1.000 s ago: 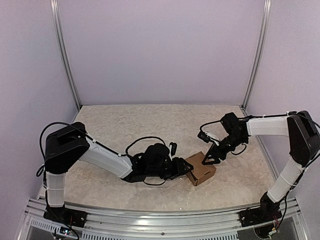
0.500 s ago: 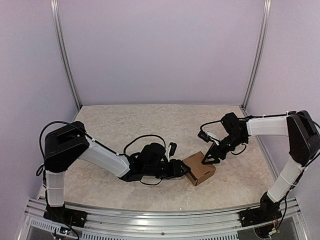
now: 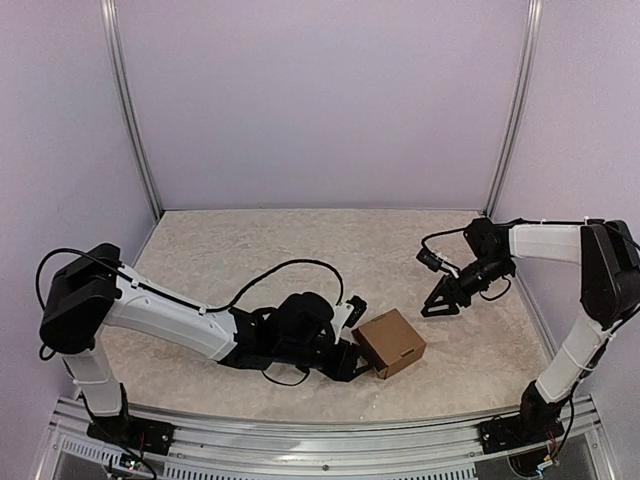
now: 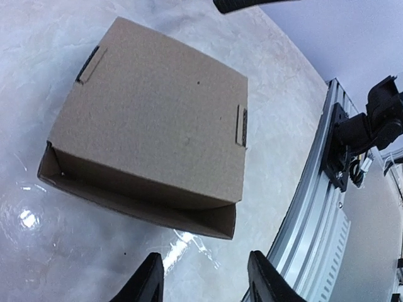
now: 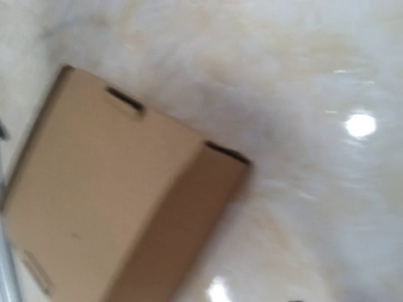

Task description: Fold the paper box

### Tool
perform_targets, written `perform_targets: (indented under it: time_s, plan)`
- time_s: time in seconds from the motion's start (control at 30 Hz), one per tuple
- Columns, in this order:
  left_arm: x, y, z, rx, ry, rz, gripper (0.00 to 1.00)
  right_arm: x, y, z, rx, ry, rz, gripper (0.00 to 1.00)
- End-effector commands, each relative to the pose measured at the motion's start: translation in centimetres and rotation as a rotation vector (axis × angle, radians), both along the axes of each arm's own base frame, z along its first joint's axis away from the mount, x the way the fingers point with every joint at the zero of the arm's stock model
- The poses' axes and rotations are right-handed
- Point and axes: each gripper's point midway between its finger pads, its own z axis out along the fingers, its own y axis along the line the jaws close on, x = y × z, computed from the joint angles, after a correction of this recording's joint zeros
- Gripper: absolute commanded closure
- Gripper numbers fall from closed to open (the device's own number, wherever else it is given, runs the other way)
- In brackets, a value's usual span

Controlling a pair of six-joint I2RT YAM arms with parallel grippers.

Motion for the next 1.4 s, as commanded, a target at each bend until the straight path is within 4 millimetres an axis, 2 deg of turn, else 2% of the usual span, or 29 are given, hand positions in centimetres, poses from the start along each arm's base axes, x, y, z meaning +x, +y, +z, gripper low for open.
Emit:
perform_targets:
  time_s: [0.0,0.13,0.17,0.2,0.27,0.3,0.47,0.67,0.93,1.13,1.37]
  plan:
    - [-1.3,2.1,-3.8,0.232,-0.087,-0.072,0.63,1.1,-2.1,-0.2,-0.124,-0.152,0.042,0.50]
    - [-2.1,2.0,-5.2,0.306,-0.088,-0.098,0.86,2.5,-3.1,-1.7,-0.222,-0.260,0.061,0.71]
    - [-1.9,1.5,-5.0,0.306,-0.101,-0.094,0.90,2.6,-3.1,-2.2,-0.236,-0.270,0.068,0.81]
    - [-1.7,1.1,-5.3,0.312,-0.114,-0.089,0.94,2.8,-3.0,-2.7,-0.249,-0.272,0.071,0.91]
    - [-1.3,0.0,-5.2,0.307,-0.132,-0.084,0.98,2.4,-2.3,-3.7,-0.254,-0.240,0.084,1.00]
    - [-1.0,-0.4,-5.6,0.311,-0.139,-0.081,0.98,2.0,-1.8,-4.1,-0.250,-0.212,0.090,1.00]
    - [0.7,-3.3,-4.6,0.284,-0.186,-0.075,0.99,-1.3,0.8,-6.5,-0.300,-0.160,0.193,1.00]
    - [3.0,-5.3,-3.5,0.257,-0.188,-0.061,1.00,-4.5,3.2,-6.2,-0.254,-0.119,0.264,0.99]
    - [4.2,-5.4,-3.8,0.251,-0.155,-0.004,1.00,-5.3,3.2,-6.0,-0.245,-0.056,0.216,0.99]
    - [5.2,-5.1,-3.6,0.265,-0.131,0.045,1.00,-4.9,2.9,-6.1,-0.264,-0.056,0.175,0.99]
    - [2.7,-3.1,-3.9,0.337,-0.133,0.010,1.00,-3.7,2.2,-6.3,-0.279,-0.059,0.135,0.98]
